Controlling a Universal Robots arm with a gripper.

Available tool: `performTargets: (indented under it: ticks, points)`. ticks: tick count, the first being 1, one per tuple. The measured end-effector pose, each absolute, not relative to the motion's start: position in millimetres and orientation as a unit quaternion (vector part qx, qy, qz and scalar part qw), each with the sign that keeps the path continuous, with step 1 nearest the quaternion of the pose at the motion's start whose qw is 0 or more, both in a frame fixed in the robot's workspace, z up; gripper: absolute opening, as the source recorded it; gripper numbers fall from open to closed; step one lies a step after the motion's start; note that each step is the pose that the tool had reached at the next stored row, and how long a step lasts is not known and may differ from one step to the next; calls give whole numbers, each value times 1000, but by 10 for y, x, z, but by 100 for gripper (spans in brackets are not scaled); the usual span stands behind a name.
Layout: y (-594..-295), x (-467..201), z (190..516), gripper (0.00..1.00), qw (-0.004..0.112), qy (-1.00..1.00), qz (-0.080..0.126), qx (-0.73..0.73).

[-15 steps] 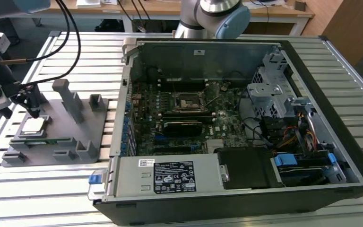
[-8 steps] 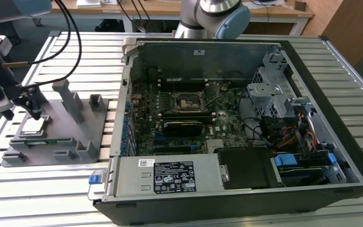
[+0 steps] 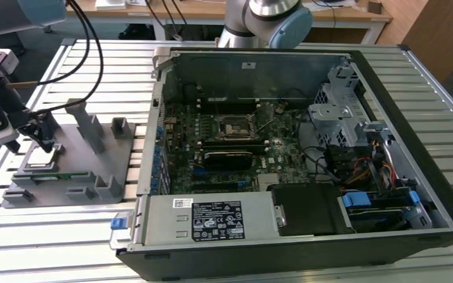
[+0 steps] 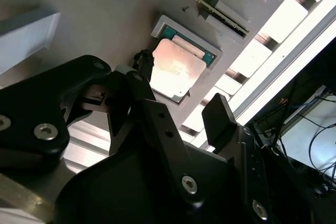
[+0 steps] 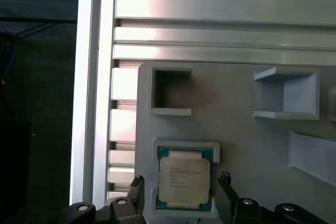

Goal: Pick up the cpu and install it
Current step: 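Pick up the cpu and move it towards the insertion slot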

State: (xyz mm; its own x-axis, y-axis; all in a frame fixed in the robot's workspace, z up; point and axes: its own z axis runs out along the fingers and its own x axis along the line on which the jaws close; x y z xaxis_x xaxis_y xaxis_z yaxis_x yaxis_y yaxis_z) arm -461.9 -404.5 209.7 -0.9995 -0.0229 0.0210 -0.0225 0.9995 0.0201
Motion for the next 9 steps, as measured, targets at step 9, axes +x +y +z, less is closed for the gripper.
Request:
performTargets:
  ticks: [9]
  points:
    - [-4046,-4618,1994,64,8,-1000,-8,9]
